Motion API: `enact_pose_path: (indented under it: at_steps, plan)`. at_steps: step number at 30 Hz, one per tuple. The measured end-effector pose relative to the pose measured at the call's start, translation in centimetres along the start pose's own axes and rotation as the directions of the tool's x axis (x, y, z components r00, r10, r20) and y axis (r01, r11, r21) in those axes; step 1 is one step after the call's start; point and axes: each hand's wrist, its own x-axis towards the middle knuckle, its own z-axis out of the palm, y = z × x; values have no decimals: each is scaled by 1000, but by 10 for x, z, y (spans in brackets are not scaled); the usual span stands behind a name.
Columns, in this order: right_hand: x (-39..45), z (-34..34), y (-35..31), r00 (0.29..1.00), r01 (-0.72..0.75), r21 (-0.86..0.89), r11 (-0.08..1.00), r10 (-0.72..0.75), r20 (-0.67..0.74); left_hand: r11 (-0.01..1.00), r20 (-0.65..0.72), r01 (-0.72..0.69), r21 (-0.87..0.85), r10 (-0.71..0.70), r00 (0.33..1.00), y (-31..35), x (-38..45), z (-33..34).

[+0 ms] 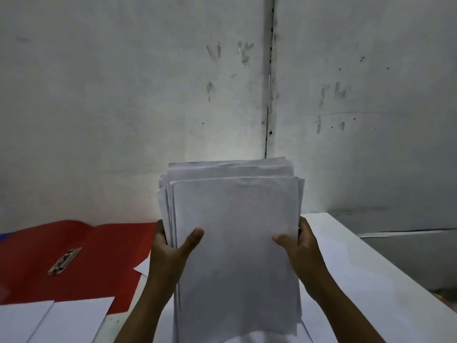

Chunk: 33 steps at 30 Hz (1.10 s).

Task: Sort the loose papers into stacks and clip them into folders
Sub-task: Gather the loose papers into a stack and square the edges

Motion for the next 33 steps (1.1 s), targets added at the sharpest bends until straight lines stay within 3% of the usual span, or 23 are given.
enact_pose_path:
  at_steps: [6, 12, 15, 18, 20, 22, 28, 33]
  plan:
    - [1, 7, -9, 995, 89, 22, 996, -88, -52, 997, -106, 48, -66, -55, 993, 7, -1, 12]
    - [4, -2, -28, 953, 298, 58, 953, -294, -71, 977, -51, -183, -113, 179, 983, 33, 2, 13]
    - [10, -6, -42, 854, 518, -87, 851, -520, -7, 920, -50, -385, 73, 389, 920, 45, 10, 13]
    - [21, -8, -58, 742, 648, -370, 666, -661, 111, 721, 116, -597, 353, 599, 792, 57, 25, 7]
    - [28, -9, -64, 708, 658, -483, 578, -693, 135, 571, 248, -683, 456, 655, 714, 54, 39, 1]
    - [33, -11, -65, 696, 652, -522, 549, -708, 124, 515, 286, -700, 494, 664, 691, 56, 46, -2]
    - [37, -17, -54, 689, 660, -491, 569, -719, 93, 590, 242, -696, 410, 665, 707, 56, 48, -5]
    - [39, -16, -54, 667, 688, -472, 551, -737, 110, 548, 284, -728, 413, 681, 674, 60, 49, -4]
